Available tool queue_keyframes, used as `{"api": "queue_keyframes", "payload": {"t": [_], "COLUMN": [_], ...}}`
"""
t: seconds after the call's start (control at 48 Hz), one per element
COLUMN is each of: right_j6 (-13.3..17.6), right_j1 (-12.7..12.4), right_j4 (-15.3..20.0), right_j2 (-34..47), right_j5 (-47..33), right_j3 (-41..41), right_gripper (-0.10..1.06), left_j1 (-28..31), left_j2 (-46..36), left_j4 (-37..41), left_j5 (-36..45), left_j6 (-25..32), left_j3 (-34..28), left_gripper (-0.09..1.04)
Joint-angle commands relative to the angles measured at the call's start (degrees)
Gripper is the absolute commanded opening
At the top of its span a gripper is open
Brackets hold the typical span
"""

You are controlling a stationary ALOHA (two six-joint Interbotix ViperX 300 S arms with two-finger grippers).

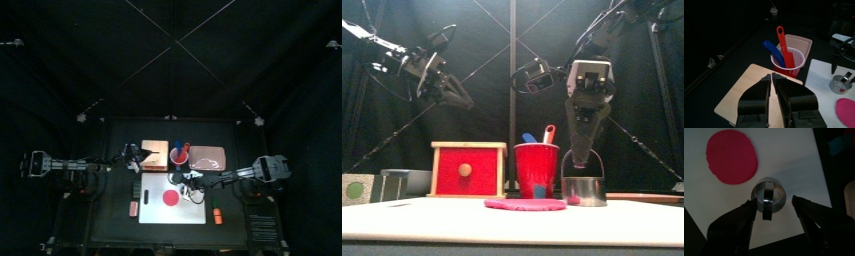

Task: Get the cutter from the drawer then cut the dough then place the extra dough in the bowl
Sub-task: Cut the dough

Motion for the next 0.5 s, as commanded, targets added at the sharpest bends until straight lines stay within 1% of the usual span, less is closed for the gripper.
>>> {"api": "queue_keyframes", "payload": {"t": [0.021,0.25,0.333,0.5], "right_j6": [0.09,-0.09,-0.35,-1.14], "right_j1": [-0.09,0.44,0.79,1.49], "right_j4": [0.0,0.0,0.0,-0.53], "right_j2": [-0.62,-0.97,-1.32,-1.85], "right_j5": [-0.26,0.0,0.26,2.2], "right_j3": [-0.79,-2.11,-2.99,-5.1], "right_gripper": [0.81,0.6,0.56,0.55], "left_j1": [0.09,0.18,0.18,0.18], "left_j2": [-0.26,-0.35,-0.35,-0.26], "left_j4": [-0.26,-0.88,-1.05,-1.32], "left_j5": [-0.35,-0.53,-0.53,-0.97], "left_j6": [-0.09,-0.09,-0.09,-0.09], "left_j3": [-0.7,-0.44,-0.35,-0.09], "left_gripper": [0.55,0.55,0.55,0.55]}}
